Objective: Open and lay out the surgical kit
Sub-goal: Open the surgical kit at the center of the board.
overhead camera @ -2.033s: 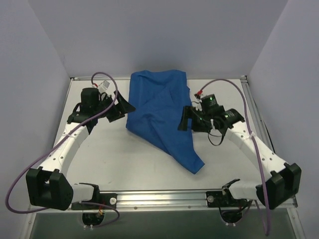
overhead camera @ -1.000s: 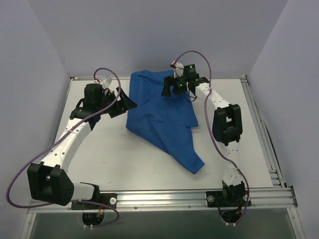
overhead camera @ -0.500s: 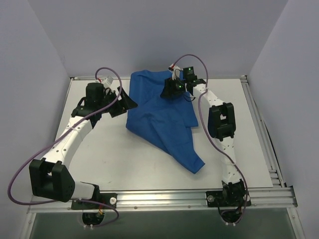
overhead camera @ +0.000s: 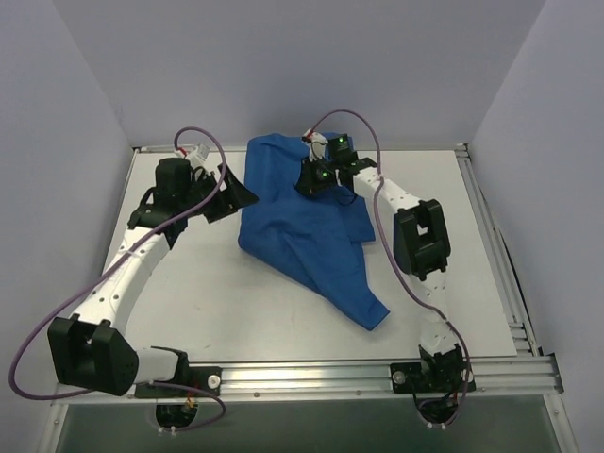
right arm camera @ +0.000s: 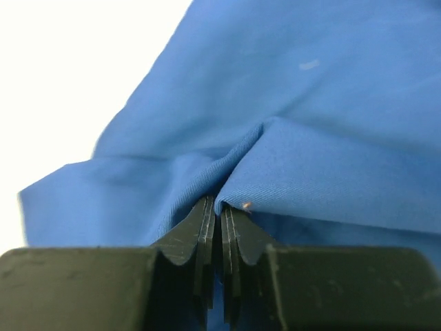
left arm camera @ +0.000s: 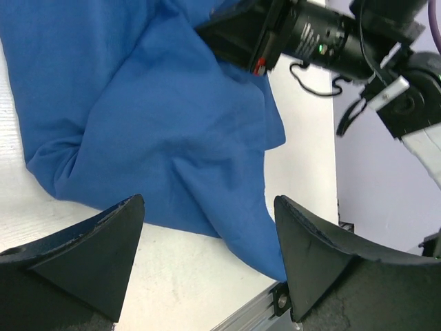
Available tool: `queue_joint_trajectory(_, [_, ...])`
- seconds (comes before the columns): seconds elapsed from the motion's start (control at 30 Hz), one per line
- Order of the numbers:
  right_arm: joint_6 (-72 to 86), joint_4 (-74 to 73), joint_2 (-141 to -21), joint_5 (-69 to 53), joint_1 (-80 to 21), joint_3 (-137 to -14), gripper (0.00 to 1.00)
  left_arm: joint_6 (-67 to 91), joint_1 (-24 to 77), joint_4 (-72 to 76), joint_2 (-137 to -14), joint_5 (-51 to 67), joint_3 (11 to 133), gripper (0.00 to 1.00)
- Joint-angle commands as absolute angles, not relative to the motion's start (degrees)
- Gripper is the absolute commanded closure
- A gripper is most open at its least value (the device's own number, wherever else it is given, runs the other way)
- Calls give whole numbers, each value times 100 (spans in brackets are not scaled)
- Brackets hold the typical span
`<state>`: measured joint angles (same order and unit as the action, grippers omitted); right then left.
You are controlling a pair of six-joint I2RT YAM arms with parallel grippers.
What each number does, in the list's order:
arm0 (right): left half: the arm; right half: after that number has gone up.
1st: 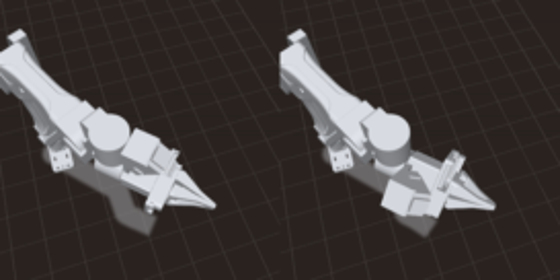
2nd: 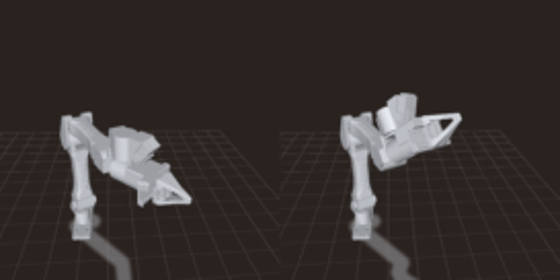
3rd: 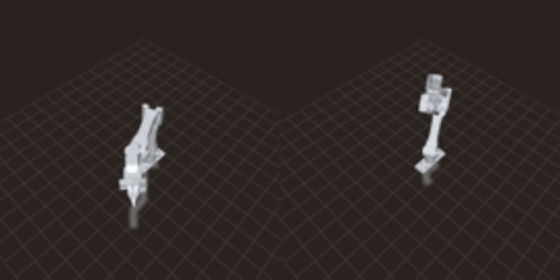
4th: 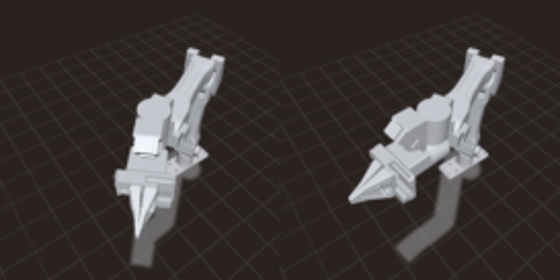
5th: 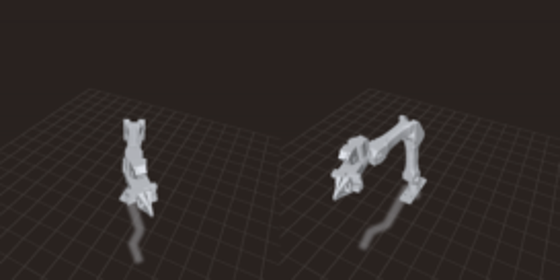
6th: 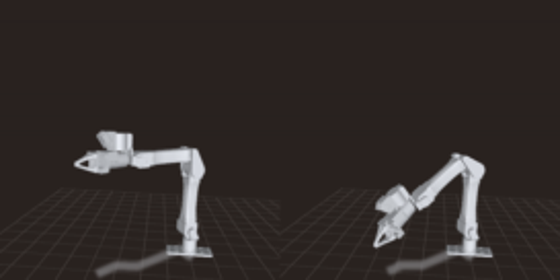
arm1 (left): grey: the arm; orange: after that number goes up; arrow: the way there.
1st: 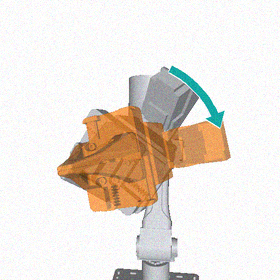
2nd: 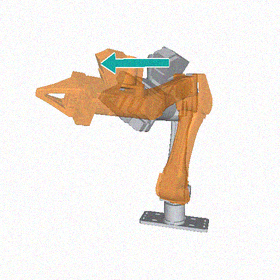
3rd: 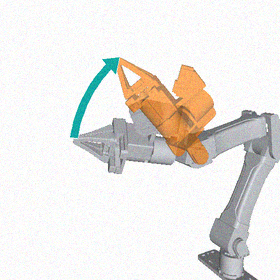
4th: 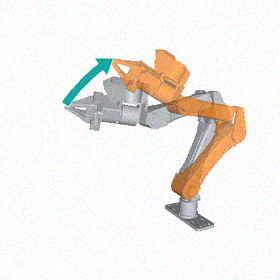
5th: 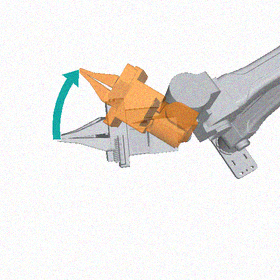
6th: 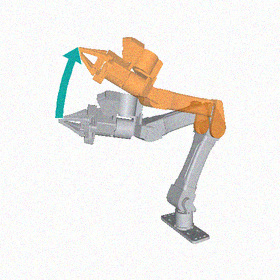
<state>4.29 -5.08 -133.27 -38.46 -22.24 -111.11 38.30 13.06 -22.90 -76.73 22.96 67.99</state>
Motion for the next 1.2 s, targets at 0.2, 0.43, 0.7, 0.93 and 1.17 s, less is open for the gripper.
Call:
queue_joint_trajectory(0.2, [1492, -54, -10384, -2383, -3962, -8976, 100, 3806, 1169, -2812, -6417, 2057, 6794, 15])
queue_joint_trajectory(0.43, [2625, 131, -9413, -704, -6343, -7086, 92, 3683, 1037, -3199, -5819, 1863, 6531, 14])
queue_joint_trajectory(0.7, [4446, 140, -9150, 1142, -8628, -5689, 66, 3542, 958, -3111, -5985, 2179, 6284, 14])
queue_joint_trajectory(0.93, [5800, -1378, -8027, 2732, -9625, -5485, 28, 3234, 958, -3278, -6135, 2346, 6170, 13])
queue_joint_trajectory(1.17, [5668, -2149, -5892, 3101, -8228, -5036, 28, 3323, 984, -3234, -6082, 2627, 5977, 13])
